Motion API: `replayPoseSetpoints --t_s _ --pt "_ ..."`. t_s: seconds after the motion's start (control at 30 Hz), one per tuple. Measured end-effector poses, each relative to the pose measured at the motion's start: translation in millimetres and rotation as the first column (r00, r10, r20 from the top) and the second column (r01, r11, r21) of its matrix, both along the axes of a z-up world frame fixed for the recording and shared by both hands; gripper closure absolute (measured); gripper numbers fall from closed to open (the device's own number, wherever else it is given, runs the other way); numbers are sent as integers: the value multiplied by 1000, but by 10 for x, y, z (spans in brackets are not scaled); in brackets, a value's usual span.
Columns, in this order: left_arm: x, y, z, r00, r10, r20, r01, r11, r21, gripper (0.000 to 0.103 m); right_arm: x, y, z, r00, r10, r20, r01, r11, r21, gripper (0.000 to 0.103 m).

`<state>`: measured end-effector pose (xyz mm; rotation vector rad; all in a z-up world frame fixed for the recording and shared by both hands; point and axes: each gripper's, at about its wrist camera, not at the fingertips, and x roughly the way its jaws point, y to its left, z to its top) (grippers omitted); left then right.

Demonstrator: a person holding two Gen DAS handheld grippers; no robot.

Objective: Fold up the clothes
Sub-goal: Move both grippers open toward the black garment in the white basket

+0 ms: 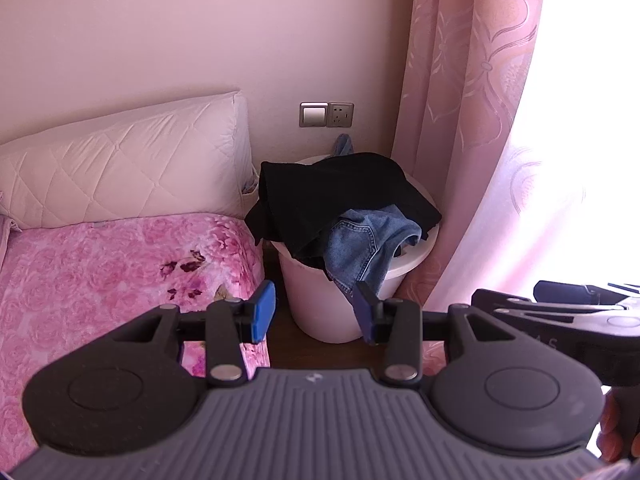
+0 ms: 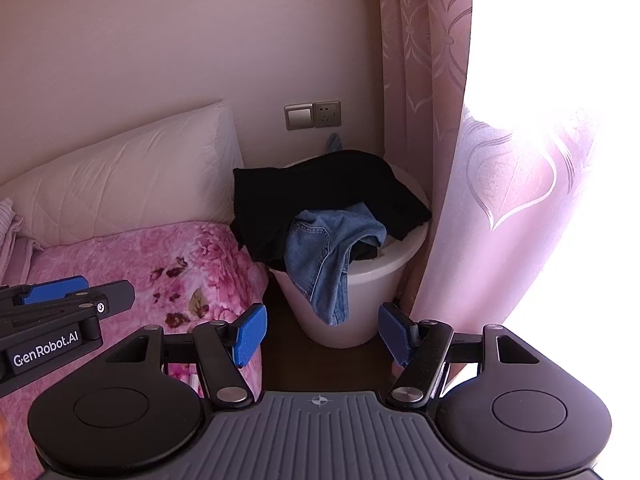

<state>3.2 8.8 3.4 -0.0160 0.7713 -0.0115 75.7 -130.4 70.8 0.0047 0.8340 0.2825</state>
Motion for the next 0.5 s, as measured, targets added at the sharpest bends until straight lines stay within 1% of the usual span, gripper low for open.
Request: replayPoseSetpoints --t_s 0.17,0.23,0.33,0.4,0.5 --pt "55 85 6 1000 2 -1 -2 1000 4 64 56 48 -33 1000 1 2 -1 1000 -2 37" --pt "66 84 -67 1000 2 2 -2 1000 8 64 79 68 -47 1000 1 3 -1 1000 -2 37" --pt "91 76 -100 1000 2 9 -3 1000 14 64 112 97 -67 1000 2 5 -2 1000 -3 37" --pt "96 106 -204 1000 6 12 -7 1000 7 64 135 116 -80 1000 2 6 -2 1000 -4 37" --pt "85 103 -266 1000 8 16 -8 1000 8 64 168 146 -100 1000 3 7 -3 1000 -5 37"
